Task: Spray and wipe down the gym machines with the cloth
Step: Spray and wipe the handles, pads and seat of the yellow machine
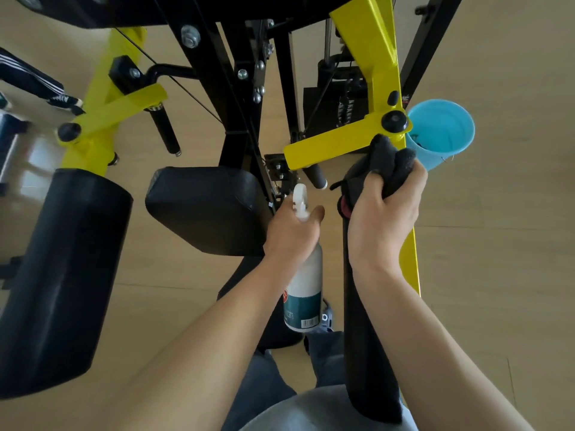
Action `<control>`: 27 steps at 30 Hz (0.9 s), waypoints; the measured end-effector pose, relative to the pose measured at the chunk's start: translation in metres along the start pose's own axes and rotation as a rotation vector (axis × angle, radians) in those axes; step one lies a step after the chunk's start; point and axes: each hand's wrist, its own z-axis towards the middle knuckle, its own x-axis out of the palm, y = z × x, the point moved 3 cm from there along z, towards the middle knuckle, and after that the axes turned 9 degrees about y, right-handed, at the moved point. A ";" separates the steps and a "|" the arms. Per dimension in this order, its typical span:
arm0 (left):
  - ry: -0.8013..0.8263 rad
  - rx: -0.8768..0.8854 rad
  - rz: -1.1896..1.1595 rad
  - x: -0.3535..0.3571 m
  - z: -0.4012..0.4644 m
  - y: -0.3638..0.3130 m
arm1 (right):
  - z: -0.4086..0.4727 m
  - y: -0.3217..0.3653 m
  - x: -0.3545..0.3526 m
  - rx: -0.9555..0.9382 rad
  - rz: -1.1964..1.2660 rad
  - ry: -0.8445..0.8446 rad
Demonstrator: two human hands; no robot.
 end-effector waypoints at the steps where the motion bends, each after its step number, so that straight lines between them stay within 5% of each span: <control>1: 0.007 0.017 0.005 -0.003 -0.006 -0.001 | -0.005 -0.002 0.004 0.008 0.008 0.011; 13: -0.038 0.263 0.104 -0.119 -0.054 -0.053 | -0.035 -0.034 0.069 0.320 0.272 0.039; 23: 0.226 0.317 0.077 -0.146 -0.041 -0.050 | 0.019 -0.057 0.121 0.294 0.231 -0.007; 27: 0.248 0.327 0.103 -0.148 -0.038 -0.046 | 0.030 -0.073 0.130 0.257 0.198 0.150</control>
